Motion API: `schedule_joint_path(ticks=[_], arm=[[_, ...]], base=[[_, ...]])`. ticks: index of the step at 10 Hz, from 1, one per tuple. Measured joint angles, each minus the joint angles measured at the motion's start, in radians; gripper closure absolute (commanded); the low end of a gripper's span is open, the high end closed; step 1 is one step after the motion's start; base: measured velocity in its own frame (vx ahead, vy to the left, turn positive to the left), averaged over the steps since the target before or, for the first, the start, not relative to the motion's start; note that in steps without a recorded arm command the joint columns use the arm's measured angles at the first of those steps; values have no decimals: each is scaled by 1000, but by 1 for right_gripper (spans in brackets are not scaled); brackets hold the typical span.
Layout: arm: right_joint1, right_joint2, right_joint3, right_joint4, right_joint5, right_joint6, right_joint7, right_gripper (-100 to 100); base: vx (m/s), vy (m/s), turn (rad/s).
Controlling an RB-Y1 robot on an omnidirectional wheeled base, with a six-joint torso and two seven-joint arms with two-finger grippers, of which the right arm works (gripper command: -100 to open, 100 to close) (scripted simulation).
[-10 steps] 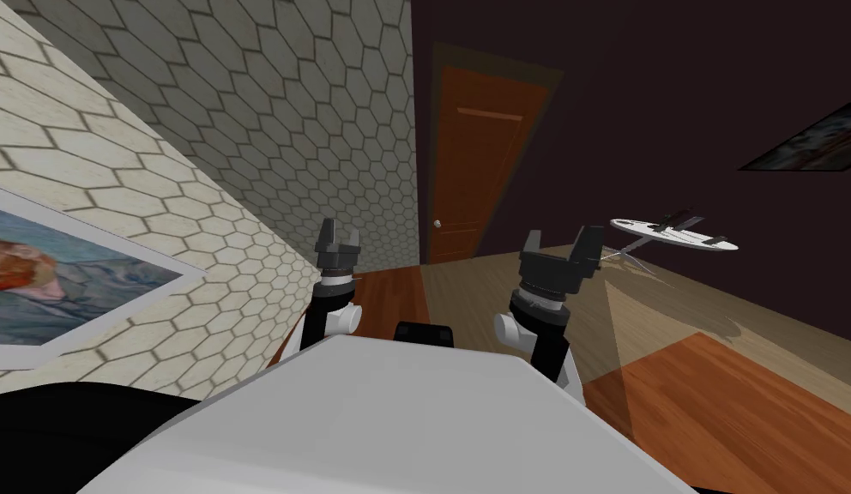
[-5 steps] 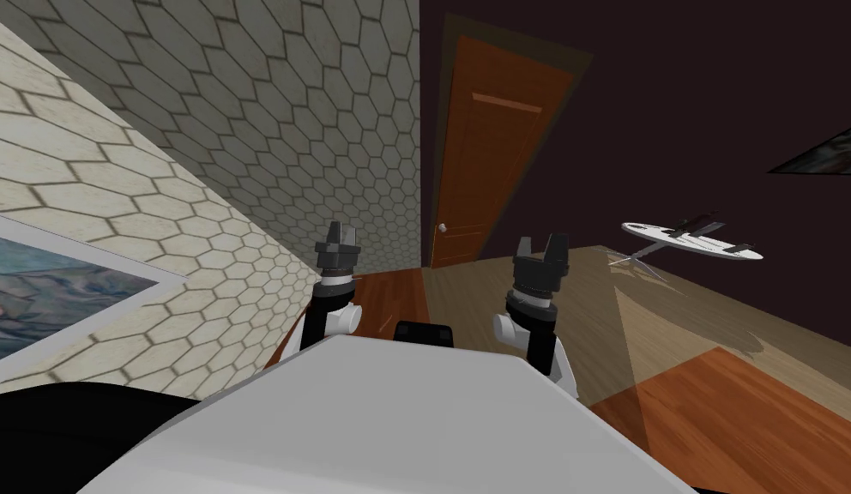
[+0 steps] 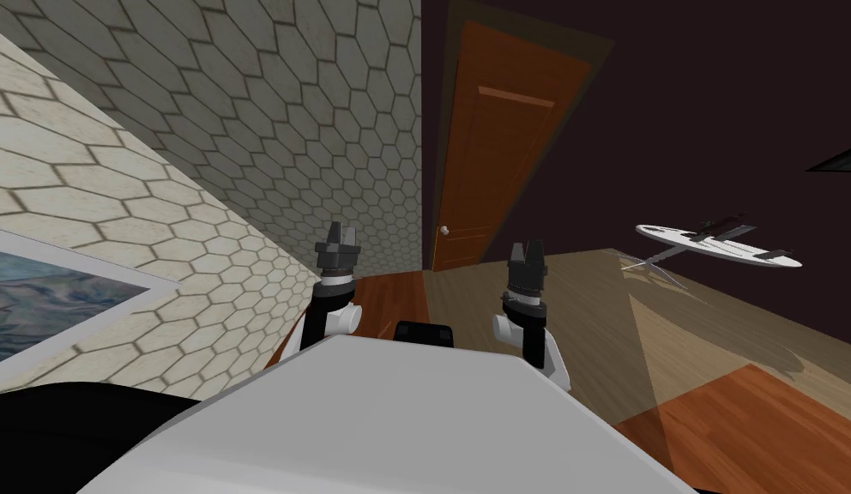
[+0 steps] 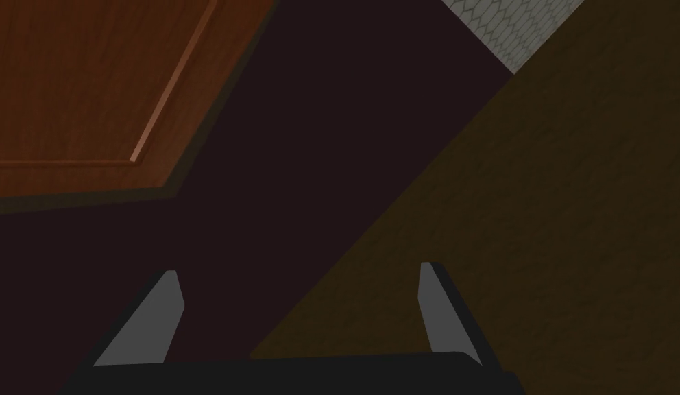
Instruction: Pull the door open
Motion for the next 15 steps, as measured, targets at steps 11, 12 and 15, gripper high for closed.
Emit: schedule_joint_path(ticks=[11,12,15], arm=[[-32,-30,-43,253,79,-56,205,-100],[-39,-30,-45,283,88,-63,227,-100],[-46,-44,-64,347,105,-74,277,-100]], base=[[109,14,44],[93,30,46],[101,6,41]])
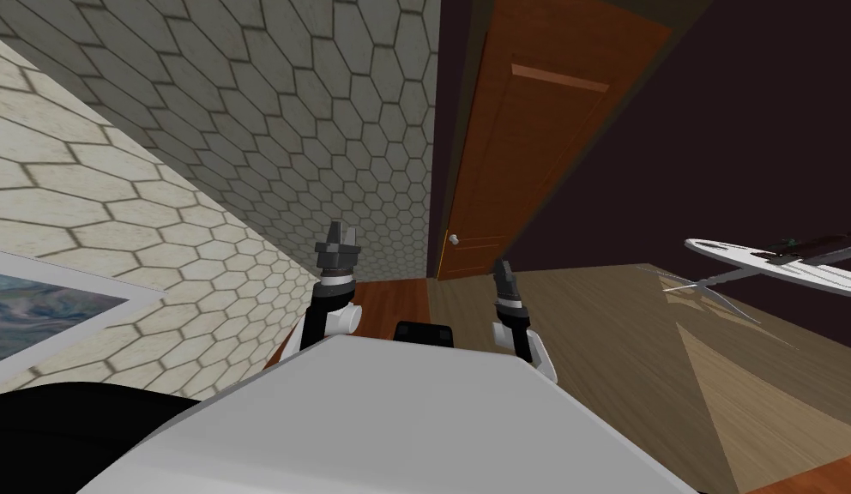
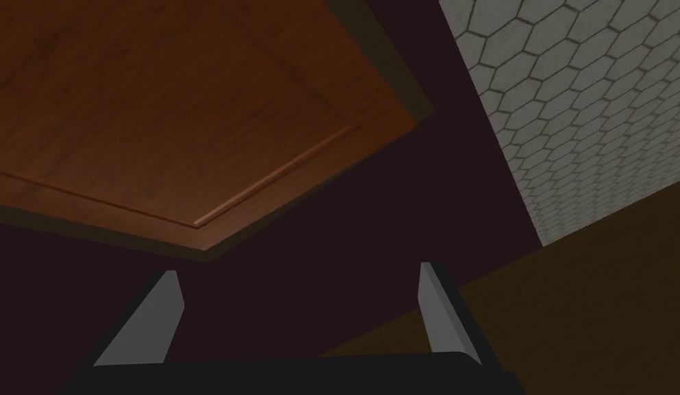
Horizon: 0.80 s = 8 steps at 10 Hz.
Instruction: Pull the door open
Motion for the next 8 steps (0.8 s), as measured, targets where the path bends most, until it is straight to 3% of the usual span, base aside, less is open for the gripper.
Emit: schedule_joint_path(ticks=[4,8], arm=[[-13,-5,-13,78,24,-14,63,-100],[-31,-14,-34,184,51,-42,138,-100]], base=[[79,9,35],[98,12,44]])
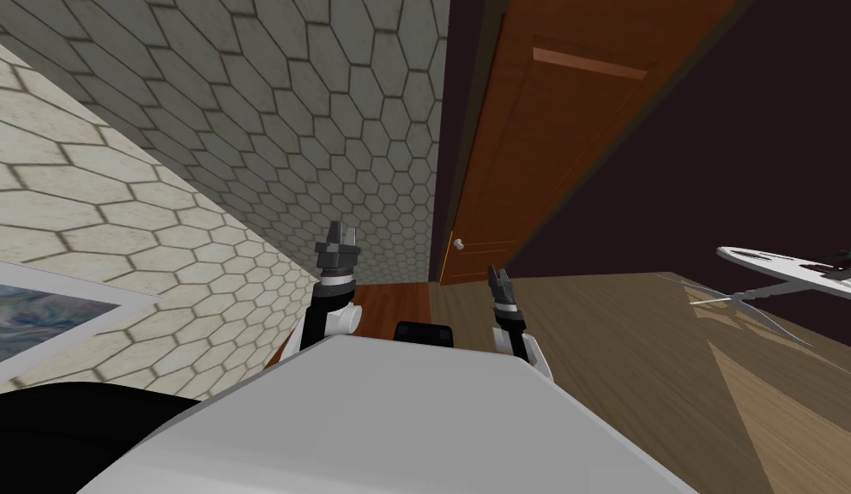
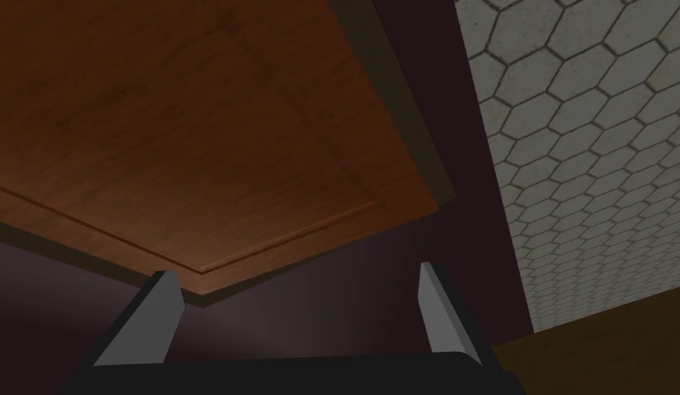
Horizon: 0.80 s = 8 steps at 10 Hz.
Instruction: Pull the door open
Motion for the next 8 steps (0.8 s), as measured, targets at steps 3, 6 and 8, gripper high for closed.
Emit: schedule_joint_path(ticks=[3,6,8], arm=[[-9,-2,-13,80,22,-23,62,-100],[-19,-8,-27,146,44,-32,118,-100],[-25,-8,-34,190,60,-40,156,-100]], base=[[107,6,46],[106,0,43],[96,-1,40]])
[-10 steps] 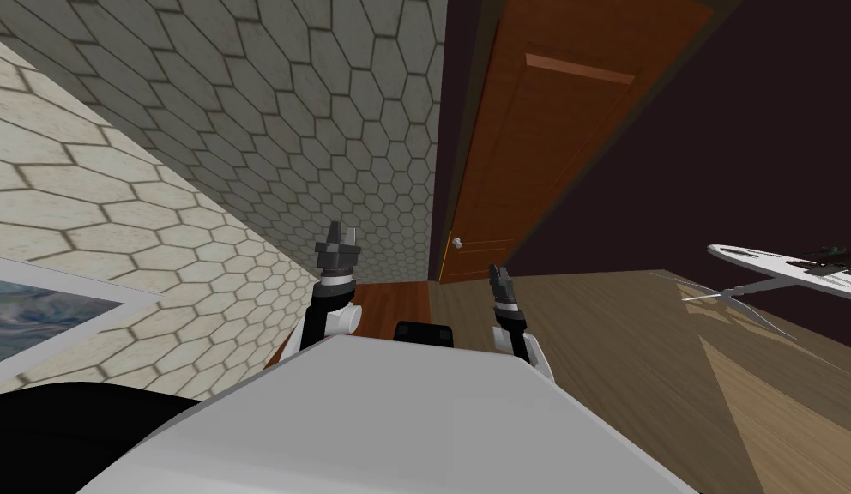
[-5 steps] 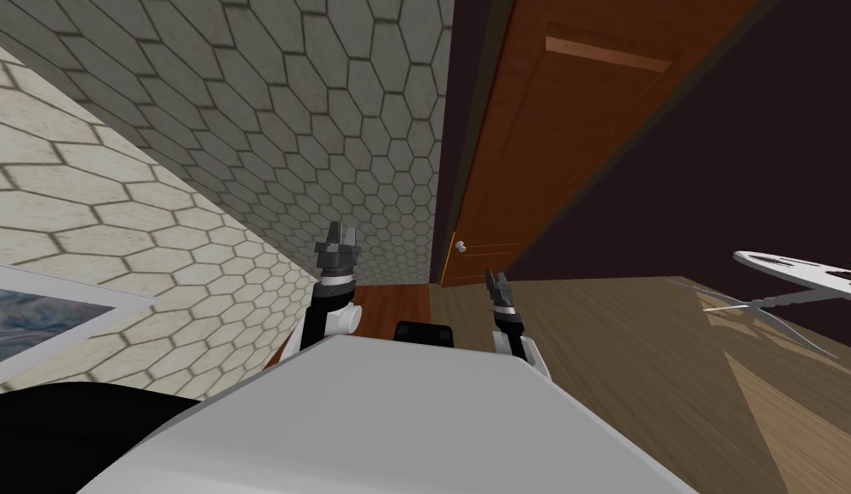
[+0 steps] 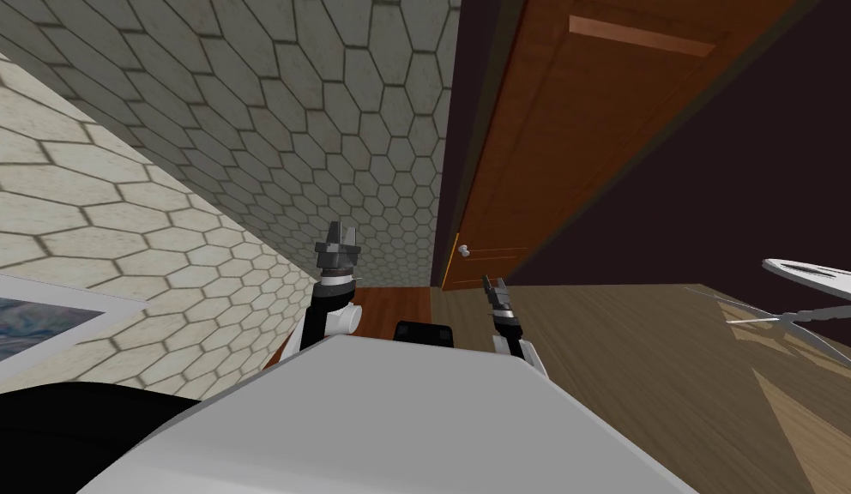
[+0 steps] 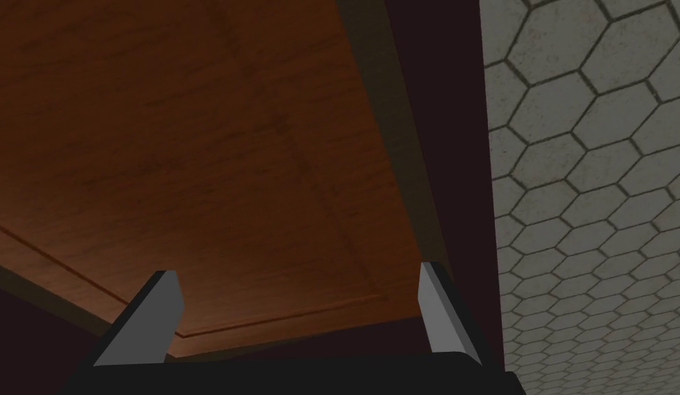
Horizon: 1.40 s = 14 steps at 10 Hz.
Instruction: Pull the door open
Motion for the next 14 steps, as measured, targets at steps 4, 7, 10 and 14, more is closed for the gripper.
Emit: schedule_joint_path(ticks=[4,7,10,14], arm=[[-15,-6,-18,95,26,-20,72,-100],[-22,-12,-31,158,45,-34,121,-100],[-28,-11,-41,213,64,-44,171,-100],[-39,-15,-55,288,86,-60,228,-100]], base=[[101,11,42],[99,-9,37],[104,3,35],[94,-7,33]])
